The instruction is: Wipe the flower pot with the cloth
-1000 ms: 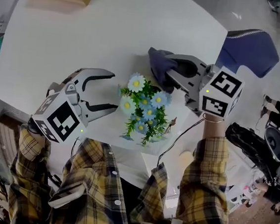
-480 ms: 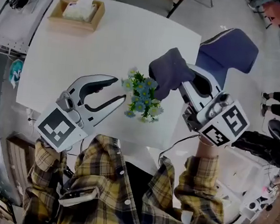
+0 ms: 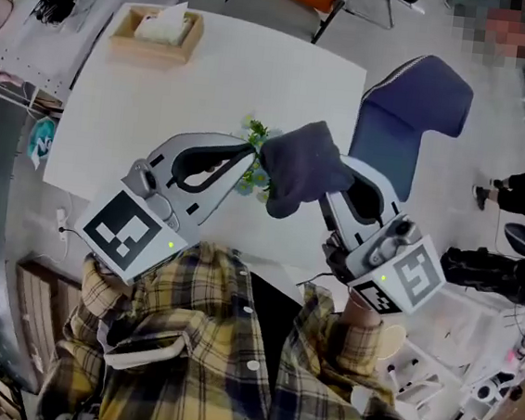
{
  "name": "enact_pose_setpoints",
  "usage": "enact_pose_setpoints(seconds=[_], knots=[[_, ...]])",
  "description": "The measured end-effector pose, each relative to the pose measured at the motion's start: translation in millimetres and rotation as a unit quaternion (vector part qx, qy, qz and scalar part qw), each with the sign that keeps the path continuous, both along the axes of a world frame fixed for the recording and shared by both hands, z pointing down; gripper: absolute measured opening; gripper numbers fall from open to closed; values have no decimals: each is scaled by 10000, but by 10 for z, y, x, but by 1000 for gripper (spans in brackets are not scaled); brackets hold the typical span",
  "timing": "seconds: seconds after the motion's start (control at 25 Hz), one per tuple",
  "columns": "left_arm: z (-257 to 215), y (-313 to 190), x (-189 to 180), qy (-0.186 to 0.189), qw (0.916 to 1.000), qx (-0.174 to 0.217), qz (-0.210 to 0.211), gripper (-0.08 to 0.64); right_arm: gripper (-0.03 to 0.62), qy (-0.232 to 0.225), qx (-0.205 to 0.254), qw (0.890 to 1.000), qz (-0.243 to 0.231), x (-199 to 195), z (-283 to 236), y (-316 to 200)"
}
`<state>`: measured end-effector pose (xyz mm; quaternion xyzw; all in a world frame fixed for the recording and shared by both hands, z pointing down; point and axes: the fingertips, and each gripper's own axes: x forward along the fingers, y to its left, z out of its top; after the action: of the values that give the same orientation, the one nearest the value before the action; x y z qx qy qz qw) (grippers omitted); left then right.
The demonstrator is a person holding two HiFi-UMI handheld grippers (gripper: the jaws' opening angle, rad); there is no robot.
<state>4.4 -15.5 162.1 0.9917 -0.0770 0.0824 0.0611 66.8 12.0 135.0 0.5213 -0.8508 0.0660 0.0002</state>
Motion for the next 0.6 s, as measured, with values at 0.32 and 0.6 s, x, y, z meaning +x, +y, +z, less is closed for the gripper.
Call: enact_pose_setpoints(seconds=[0.32,0.6], knots=[[-82,113,81,128,9999,-25,96,8,21,-216,71,9997,115,-3,-51,105],[-83,-11,126,118,9999,29,28,8,21,-177,-39,9998,46,-1,7,-18]])
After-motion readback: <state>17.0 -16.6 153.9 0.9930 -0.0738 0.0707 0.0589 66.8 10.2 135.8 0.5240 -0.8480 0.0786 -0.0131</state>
